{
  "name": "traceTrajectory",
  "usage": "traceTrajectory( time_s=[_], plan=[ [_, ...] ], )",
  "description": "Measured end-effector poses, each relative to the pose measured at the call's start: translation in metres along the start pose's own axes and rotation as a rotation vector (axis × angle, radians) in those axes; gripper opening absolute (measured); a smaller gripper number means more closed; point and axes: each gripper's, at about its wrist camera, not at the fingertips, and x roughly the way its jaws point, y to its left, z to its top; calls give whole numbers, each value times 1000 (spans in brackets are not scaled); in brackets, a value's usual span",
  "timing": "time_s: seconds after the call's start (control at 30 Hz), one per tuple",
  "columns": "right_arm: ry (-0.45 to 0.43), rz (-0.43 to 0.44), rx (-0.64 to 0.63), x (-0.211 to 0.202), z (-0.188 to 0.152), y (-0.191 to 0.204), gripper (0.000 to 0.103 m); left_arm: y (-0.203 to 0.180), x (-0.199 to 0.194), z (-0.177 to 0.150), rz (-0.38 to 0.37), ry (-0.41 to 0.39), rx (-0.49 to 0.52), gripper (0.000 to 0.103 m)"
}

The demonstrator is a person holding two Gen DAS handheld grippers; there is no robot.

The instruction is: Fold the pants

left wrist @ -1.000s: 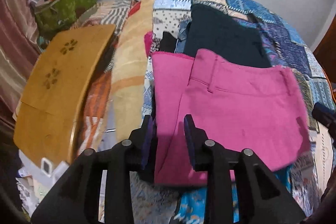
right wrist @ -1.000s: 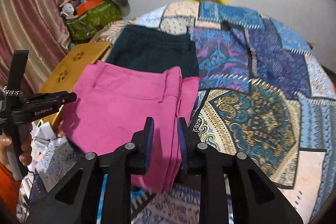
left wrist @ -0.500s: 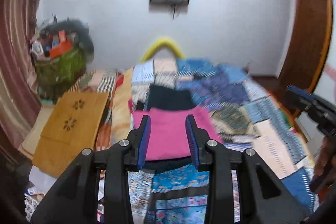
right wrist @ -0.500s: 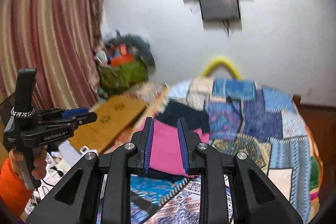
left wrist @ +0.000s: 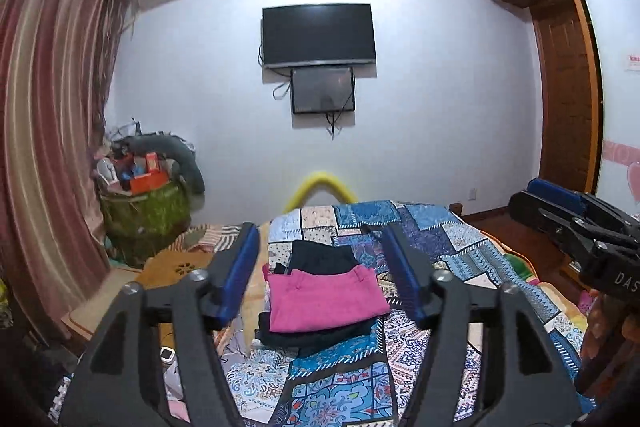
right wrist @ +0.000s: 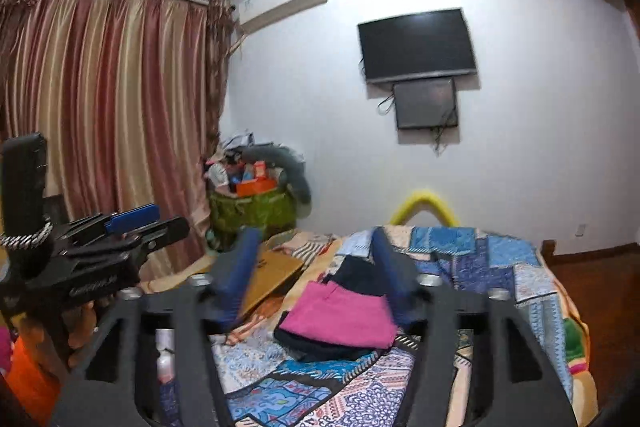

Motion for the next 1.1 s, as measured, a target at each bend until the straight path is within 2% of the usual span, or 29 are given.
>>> traceTrajectory(
  time_s=[0.03, 0.07, 0.1, 0.23, 0.33, 1.1],
  plan=[
    [-8, -16, 1, -2, -1, 0, 69, -2, -4, -1, 1, -3, -5, 76],
    [-13, -31, 3, -4, -2, 0, 78, -3, -7, -3, -1, -4, -10, 84],
    [-14, -40, 8, -6, -3, 1, 83, -4, -9, -4, -5, -4, -15, 91],
    [-2, -70, 17, -10, -6, 2, 102, -4, -15, -7, -5, -11, -35, 100],
    [8, -97, -1, -13, -8, 4, 103, -4, -17, -9, -10, -7, -46, 101],
    [26, -103, 4, -20, -14, 5, 103, -3, -12, -17, -18, 6, -67, 103]
  ],
)
